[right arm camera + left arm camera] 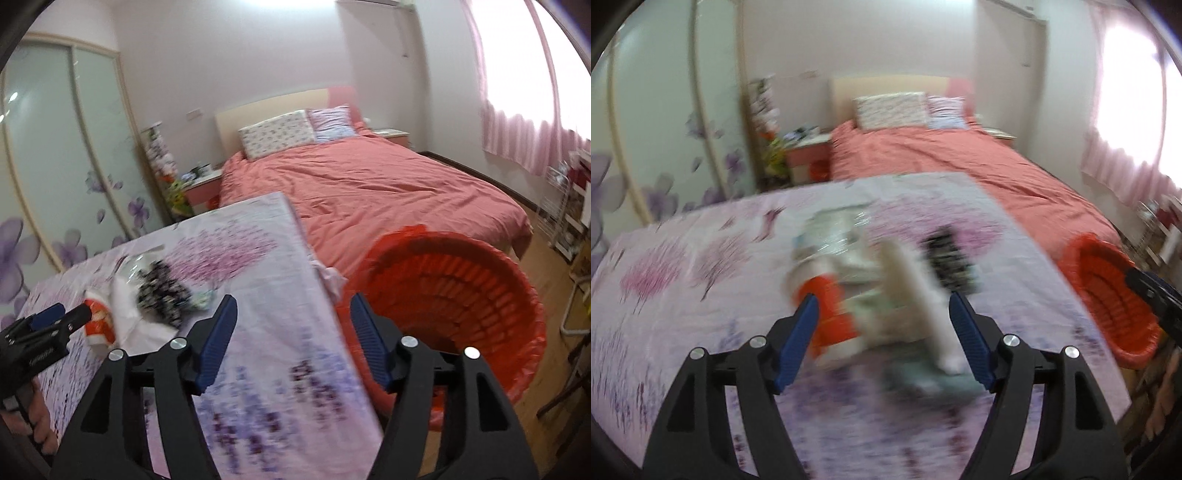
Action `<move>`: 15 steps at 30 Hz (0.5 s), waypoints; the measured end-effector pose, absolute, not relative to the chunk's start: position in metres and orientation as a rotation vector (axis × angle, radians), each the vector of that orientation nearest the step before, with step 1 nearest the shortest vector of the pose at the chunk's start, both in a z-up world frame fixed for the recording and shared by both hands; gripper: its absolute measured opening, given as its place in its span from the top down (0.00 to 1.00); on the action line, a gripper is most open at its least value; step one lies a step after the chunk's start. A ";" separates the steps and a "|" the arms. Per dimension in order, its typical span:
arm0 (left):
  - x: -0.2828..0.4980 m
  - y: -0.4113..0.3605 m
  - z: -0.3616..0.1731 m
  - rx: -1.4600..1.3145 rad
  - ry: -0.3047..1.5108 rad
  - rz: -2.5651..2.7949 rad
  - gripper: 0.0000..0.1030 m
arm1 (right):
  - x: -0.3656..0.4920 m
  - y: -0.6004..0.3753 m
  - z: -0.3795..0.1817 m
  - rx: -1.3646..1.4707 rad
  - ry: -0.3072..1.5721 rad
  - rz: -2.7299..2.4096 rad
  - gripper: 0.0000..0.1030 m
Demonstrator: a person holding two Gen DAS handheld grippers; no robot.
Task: Collect trash
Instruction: 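Move both open tools back toward the remaining items on the bed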
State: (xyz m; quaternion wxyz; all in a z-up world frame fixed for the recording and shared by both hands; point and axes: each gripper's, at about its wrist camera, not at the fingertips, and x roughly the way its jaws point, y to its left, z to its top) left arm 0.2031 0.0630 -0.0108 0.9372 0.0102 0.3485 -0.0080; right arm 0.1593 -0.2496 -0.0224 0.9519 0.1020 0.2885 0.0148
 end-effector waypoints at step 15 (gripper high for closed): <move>0.238 0.114 -0.053 -0.107 0.817 0.063 0.40 | 0.156 -0.195 -0.027 0.148 0.624 0.117 0.32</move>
